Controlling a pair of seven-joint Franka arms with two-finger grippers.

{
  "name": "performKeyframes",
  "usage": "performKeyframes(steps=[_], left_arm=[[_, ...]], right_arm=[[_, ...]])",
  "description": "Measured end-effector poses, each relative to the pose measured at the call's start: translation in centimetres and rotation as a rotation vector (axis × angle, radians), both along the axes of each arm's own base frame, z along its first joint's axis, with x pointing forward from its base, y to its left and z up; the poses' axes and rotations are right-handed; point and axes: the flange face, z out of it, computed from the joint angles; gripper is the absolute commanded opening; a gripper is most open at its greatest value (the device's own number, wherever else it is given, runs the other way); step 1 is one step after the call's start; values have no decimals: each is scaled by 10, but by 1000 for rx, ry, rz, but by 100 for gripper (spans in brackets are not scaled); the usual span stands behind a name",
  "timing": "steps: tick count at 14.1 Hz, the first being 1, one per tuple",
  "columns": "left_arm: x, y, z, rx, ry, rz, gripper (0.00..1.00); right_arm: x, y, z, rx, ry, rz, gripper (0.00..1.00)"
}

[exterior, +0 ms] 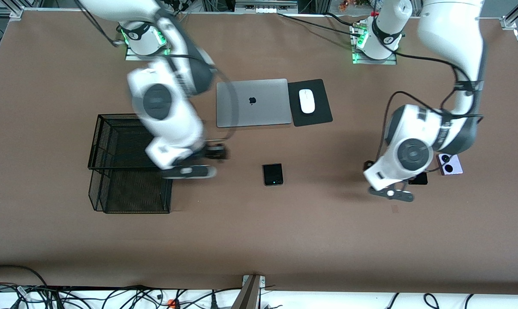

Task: Place phones with both arms
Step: 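Grasp the flip phone with the right gripper while the left gripper releases it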

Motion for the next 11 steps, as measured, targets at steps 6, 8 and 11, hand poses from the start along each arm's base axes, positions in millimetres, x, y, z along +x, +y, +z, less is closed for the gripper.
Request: performKeyframes(steps=[6,8,11], left_arm=[[-39,138,-30,-53,-49,11,100],[-47,164,-35,-56,-57,46,100],[-62,179,-55,-70,-108,63,100]], right_arm=[[-36,87,-141,38,-49,59,100],[-41,100,-151,39,-50,76,100],[-46,116,-154,61,-69,67,100]])
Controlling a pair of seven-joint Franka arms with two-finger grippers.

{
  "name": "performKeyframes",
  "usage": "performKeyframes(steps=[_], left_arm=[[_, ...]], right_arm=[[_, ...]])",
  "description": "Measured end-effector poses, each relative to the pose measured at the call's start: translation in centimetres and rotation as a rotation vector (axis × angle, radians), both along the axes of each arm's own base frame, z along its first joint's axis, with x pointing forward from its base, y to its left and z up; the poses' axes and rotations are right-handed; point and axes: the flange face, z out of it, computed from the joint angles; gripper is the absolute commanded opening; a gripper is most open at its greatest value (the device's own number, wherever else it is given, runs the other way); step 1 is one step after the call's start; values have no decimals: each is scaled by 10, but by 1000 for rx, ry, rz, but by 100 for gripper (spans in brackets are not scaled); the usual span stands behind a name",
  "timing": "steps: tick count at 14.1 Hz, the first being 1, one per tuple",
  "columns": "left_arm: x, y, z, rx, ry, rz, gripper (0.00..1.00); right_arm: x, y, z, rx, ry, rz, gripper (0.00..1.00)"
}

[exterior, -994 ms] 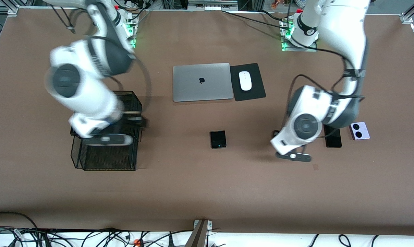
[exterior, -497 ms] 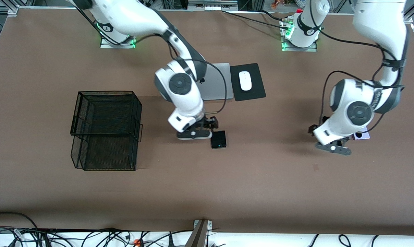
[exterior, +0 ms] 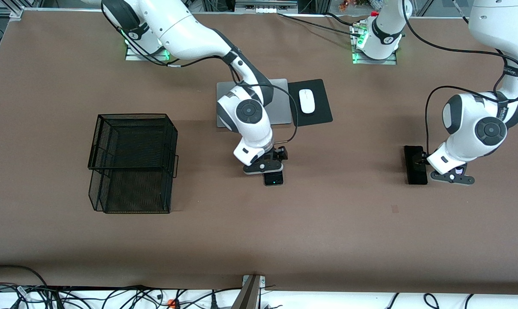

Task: Place phones with both arms
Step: 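Grasp the flip phone with the right gripper while the left gripper releases it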

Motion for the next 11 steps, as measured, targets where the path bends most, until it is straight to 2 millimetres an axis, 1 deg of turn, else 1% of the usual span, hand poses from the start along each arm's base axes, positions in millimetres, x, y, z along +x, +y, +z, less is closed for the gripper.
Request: performKeyframes(steps=[3,6,8,11], left_arm=[[-16,7,-17,-43,-13,65,100],[-23,3,-25,-81,-24,107,100],[-28,-3,-33,-98,-24,121,100],[-32,-4,-45,-102,-37,128,100]], right_arm=[[-3,5,-13,-4,-28,17,100],[-7,10,-29,-20,-59,49,100],[-8,12,-33,-16,-84,64,100],[-6,13,-38,-3,-121,71,100]])
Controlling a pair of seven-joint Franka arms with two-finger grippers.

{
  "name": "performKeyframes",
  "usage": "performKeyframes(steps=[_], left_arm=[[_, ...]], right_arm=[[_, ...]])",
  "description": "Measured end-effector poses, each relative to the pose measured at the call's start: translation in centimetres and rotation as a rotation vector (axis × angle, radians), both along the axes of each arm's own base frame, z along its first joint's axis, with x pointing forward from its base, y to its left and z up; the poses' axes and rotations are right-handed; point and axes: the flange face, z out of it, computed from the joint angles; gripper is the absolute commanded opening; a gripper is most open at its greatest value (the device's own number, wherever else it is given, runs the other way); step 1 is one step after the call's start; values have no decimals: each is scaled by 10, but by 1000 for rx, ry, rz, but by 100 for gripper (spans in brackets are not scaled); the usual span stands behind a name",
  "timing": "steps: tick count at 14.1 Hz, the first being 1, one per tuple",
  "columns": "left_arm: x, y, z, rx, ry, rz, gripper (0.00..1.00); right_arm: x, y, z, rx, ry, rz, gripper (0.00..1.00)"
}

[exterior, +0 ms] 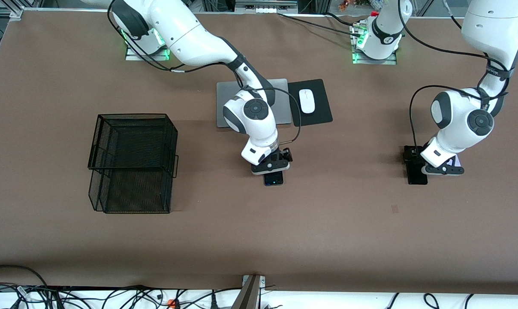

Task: Place phones with both arms
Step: 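Grasp the flip phone with the right gripper while the left gripper releases it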

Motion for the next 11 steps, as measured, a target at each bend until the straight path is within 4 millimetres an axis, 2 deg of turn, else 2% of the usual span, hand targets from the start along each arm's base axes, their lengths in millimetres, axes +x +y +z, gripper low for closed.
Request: performKeyframes(steps=[4,8,11], left_arm=[[-4,1,-18,0,9,3,100],[-5,4,-26,1,7,8,100],[-5,4,-26,0,5,9,100]], right_arm=[[-4,3,-8,-28,-34,33,100],[-5,4,-9,-38,-43,44,100],[-8,5,-17,-53,-53,63,100]])
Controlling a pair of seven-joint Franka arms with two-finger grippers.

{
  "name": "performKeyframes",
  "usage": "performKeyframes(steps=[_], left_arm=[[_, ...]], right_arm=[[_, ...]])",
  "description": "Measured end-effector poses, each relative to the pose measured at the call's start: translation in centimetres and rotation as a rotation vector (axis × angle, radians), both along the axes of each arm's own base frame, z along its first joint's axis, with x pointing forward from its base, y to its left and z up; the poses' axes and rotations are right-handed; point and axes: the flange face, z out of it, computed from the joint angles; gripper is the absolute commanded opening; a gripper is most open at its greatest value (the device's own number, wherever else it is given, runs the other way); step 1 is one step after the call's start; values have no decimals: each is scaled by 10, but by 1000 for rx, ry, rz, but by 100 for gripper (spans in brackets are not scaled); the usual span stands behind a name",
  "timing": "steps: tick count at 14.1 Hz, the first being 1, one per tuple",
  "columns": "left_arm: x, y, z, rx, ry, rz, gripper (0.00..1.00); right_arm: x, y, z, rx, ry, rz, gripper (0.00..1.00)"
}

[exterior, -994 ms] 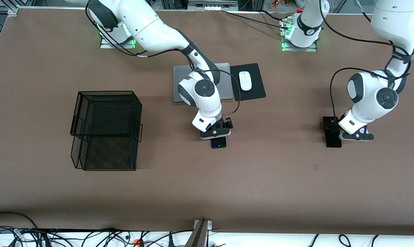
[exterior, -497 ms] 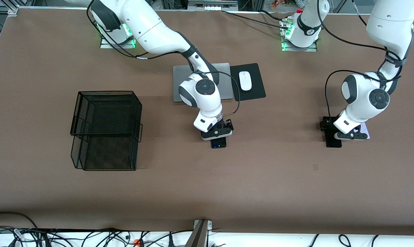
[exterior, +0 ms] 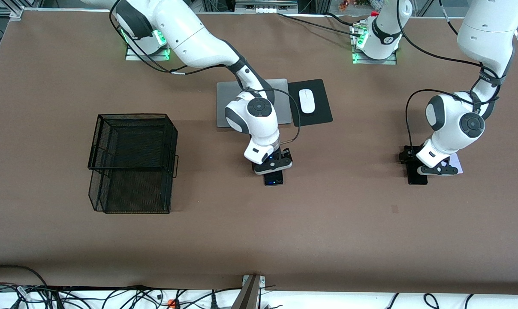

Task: Place phones with both arms
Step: 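Grasp the tall phone with the left gripper while the right gripper rises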

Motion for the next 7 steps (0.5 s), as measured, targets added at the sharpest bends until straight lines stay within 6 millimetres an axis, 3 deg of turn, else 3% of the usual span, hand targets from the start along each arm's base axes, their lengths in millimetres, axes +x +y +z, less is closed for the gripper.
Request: performKeyframes(steps=[3,4,5,6,7], left_arm=[[0,-1,-2,-2,3,-1,100],[0,-1,-2,-2,3,-1,100],[0,-1,-3,-2,3,-1,100],[0,-1,-3,-2,3,-1,92],[0,-1,-2,-2,3,-1,82]], right_arm=[[-2,2,-3,-5,-7,8,99],[-2,2,-3,-8,-11,10,94],[-2,2,-3,-10,-16,12,83],[-2,2,-3,-12,-23,14,51],[-1,1,-3,-13,-30,15,29]])
